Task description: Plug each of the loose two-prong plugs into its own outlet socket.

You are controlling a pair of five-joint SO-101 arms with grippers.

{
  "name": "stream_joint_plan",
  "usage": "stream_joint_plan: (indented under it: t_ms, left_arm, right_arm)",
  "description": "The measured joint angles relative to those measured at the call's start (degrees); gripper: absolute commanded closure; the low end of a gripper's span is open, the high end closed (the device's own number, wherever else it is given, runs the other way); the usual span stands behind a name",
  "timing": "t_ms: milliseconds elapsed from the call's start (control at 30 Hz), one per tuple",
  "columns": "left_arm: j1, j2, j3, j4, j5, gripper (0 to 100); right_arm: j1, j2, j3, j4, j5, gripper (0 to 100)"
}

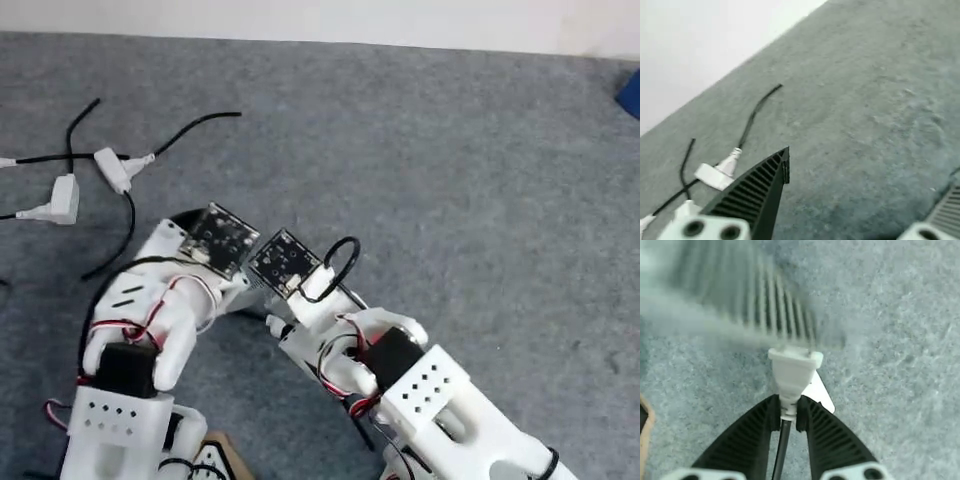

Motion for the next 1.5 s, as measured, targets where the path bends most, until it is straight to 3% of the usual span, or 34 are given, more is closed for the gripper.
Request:
stream_joint_plan:
  t_ms: [600, 967, 1233, 1500]
  left_arm:
    - [0.70, -0.70, 4.57, -0.53, 0.35, 55]
    - [0.62, -0.79, 4.31, -0.53, 0.35, 55]
    - [-5.54, -0.09, 5.27, -0.09, 0.26, 55]
    - [-5.98, -1.14, 7.56, -0.09, 0.35, 55]
  right_arm:
    - [0.00, 0.62, -10.99, 10.11, -0.44, 99.2]
    - [2.02, 1.85, -14.07, 10.55, 0.00, 99.2]
    - [-0.09, 13.45, -18.99, 9.32, 1.32, 99.2]
    - [-2.46, 14.07, -19.08, 8.70, 1.32, 99.2]
